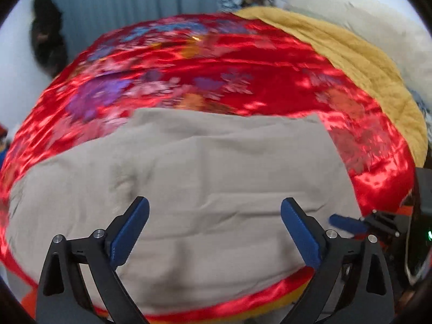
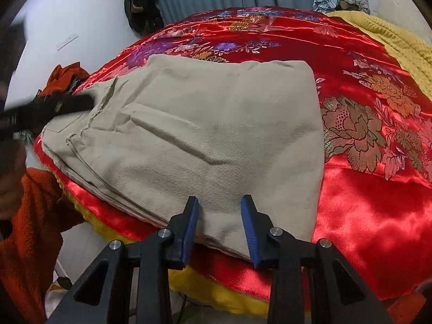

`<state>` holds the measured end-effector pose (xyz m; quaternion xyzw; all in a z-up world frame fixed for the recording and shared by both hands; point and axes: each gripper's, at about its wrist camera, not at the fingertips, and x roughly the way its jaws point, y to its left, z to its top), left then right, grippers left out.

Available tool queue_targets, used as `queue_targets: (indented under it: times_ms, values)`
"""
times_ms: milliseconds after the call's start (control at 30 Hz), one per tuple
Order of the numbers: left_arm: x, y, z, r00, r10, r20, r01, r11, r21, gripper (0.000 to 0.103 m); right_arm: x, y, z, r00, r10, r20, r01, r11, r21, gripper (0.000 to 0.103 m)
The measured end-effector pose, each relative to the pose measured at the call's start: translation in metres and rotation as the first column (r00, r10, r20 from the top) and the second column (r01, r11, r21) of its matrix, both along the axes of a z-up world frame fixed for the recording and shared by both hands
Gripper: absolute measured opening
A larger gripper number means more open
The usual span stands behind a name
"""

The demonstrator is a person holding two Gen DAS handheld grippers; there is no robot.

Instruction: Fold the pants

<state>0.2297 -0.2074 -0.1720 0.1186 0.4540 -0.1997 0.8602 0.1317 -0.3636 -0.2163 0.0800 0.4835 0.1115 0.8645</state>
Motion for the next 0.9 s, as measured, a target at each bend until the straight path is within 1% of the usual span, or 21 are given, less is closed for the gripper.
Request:
queue_targets:
  times_ms: [33,67,100,133,200,233,267,300,367,433,467,533,567,600,667,733,767,833,900]
  values:
    - [0.006,-0.008,-0.009,1.0,-0.009,-0.02,0.01,1.0,0.025,0.099,0.0,0.001,0.001,1.0,0.001,0.001,-0.001,1.0,0.002,0.034]
    - [0.014,-0.014,-0.026,0.999,-0.008,-0.038,0.011,0.996,0.086,0.099,0.0,0.001,0.001,1.0,0.002,0.003,-0.002,1.0,0.002,0.034]
    - [0.02,-0.015,-0.037,0.999,0.006,-0.041,-0.001,0.99,0.14,0.099,-0.001,0.001,0.001,1.0,0.006,0.006,-0.006,1.0,-0.001,0.034]
    - [0.029,-0.009,-0.048,0.998,0.042,-0.038,-0.034,0.983,0.182,0.099,-0.002,0.002,0.001,1.0,0.007,0.009,-0.007,1.0,-0.004,0.034]
    - [0.038,0.016,-0.046,0.992,0.117,-0.052,-0.108,0.984,0.143,0.101,-0.003,0.003,0.001,1.0,0.011,0.014,-0.011,1.0,-0.008,0.034]
    - [0.043,0.033,-0.042,0.981,0.185,-0.052,-0.176,0.976,0.131,0.101,-0.004,0.003,0.001,1.0,0.013,0.018,-0.013,1.0,-0.011,0.034]
    - [0.046,0.046,-0.04,0.972,0.232,-0.042,-0.224,0.964,0.14,0.101,-0.005,0.003,0.001,1.0,0.015,0.019,-0.015,1.0,-0.014,0.034]
    - [0.049,0.064,-0.039,0.957,0.288,-0.028,-0.281,0.947,0.154,0.101,-0.006,0.003,0.001,1.0,0.017,0.021,-0.017,1.0,-0.014,0.034]
    - [0.052,0.094,-0.044,0.927,0.374,-0.027,-0.363,0.914,0.183,0.101,-0.005,0.003,0.001,1.0,0.018,0.021,-0.018,1.0,-0.009,0.034]
    - [0.052,0.123,-0.049,0.902,0.43,-0.051,-0.415,0.893,0.175,0.101,-0.004,0.003,0.0,1.0,0.02,0.017,-0.02,1.0,-0.005,0.034]
    - [0.05,0.133,-0.047,0.896,0.442,-0.044,-0.428,0.886,0.176,0.101,-0.004,0.002,0.0,1.0,0.02,0.016,-0.02,1.0,-0.004,0.034]
    - [0.046,0.139,-0.043,0.893,0.45,-0.018,-0.437,0.875,0.209,0.1,-0.004,0.002,0.0,1.0,0.019,0.016,-0.019,1.0,-0.004,0.034]
    - [0.042,0.143,-0.039,0.895,0.446,-0.022,-0.434,0.879,0.197,0.1,-0.004,0.002,0.0,1.0,0.019,0.017,-0.019,1.0,-0.005,0.034]
    - [0.036,0.145,-0.032,0.899,0.437,-0.033,-0.428,0.892,0.144,0.1,-0.005,0.003,0.0,1.0,0.019,0.019,-0.019,1.0,-0.009,0.034]
    - [0.023,0.141,-0.017,0.909,0.416,-0.035,-0.414,0.908,0.062,0.1,-0.005,0.003,0.0,1.0,0.02,0.021,-0.019,1.0,-0.012,0.034]
    - [0.013,0.126,-0.005,0.931,0.364,-0.017,-0.364,0.931,0.003,0.1,-0.005,0.003,0.0,1.0,0.018,0.023,-0.018,1.0,-0.009,0.034]
    - [0.007,0.113,0.001,0.947,0.321,-0.002,-0.321,0.947,-0.016,0.1,-0.005,0.003,0.0,1.0,0.017,0.024,-0.017,1.0,-0.008,0.034]
    - [0.0,0.088,0.003,0.967,0.253,0.013,-0.253,0.967,-0.007,0.1,-0.005,0.003,0.0,1.0,0.016,0.025,-0.016,1.0,-0.009,0.034]
    - [-0.003,0.075,-0.007,0.976,0.219,-0.009,-0.218,0.976,0.026,0.1,-0.005,0.003,-0.001,1.0,0.015,0.026,-0.015,1.0,-0.01,0.034]
